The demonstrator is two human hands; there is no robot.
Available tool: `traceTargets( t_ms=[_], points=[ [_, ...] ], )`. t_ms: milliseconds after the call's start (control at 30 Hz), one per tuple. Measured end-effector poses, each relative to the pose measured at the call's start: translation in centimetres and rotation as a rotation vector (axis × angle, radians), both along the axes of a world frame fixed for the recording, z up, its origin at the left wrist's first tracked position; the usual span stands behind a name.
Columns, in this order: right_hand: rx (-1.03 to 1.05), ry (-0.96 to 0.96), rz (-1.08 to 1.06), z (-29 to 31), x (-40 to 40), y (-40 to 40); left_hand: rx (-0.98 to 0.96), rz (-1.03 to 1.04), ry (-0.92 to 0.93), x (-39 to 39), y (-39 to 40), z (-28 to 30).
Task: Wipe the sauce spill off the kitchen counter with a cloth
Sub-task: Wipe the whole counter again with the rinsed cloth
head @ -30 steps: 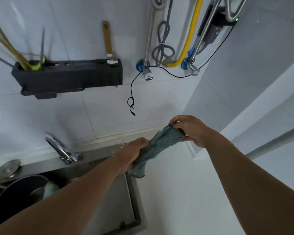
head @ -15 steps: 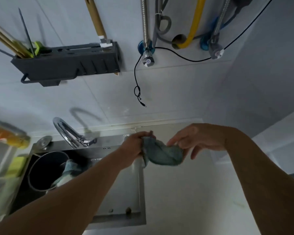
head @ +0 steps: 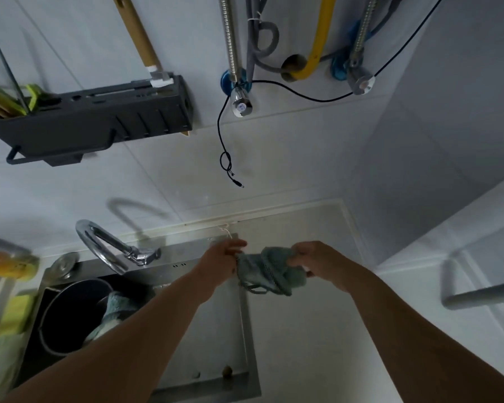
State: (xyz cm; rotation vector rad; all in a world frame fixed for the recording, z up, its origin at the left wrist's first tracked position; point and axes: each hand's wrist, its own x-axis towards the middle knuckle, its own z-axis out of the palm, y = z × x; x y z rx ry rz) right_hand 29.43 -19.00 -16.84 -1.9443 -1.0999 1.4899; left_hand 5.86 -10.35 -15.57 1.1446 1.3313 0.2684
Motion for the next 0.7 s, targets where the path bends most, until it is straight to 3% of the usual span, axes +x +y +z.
traceTargets(
  t_ms=[133,300,400,433,533,567,667,700],
  points=[
    [-0.044,0.021,-0.278,-3.3,-0.3,-0.1,-0.253,0.078,0.017,-1.2,-0.6,-4.0],
    [-0.100,0.098,-0.612,-5.8,-1.2,2.9,-0.405,0.087,-0.215,0.3,0.5,-6.9],
    [-0.056,0.383,-0.692,-6.4,-0.8,3.2,-0.438,0.030,-0.410,1.2,1.4,-6.8],
    [-0.019,0.389,-0.691,-6.6,-0.6,2.9,-0.407,-0.050,-0.442,1.6,1.4,-6.2],
    [-0.023,-0.098,-0.609,-7.3,-0.6,3.1,-0.167,-0.258,-0.341,2.3,1.9,-5.7],
    [-0.069,-0.111,-0.594,-7.7,-1.0,2.9,-0.054,-0.318,-0.247,2.4,2.0,-5.5],
    [-0.290,0.493,-0.562,-7.8,-3.4,1.8,0.136,-0.390,-0.128,2.1,2.4,-5.6],
    [-0.298,0.587,-0.519,-8.0,-4.0,1.6,0.172,-0.413,-0.098,1.9,2.7,-5.6]
  ],
)
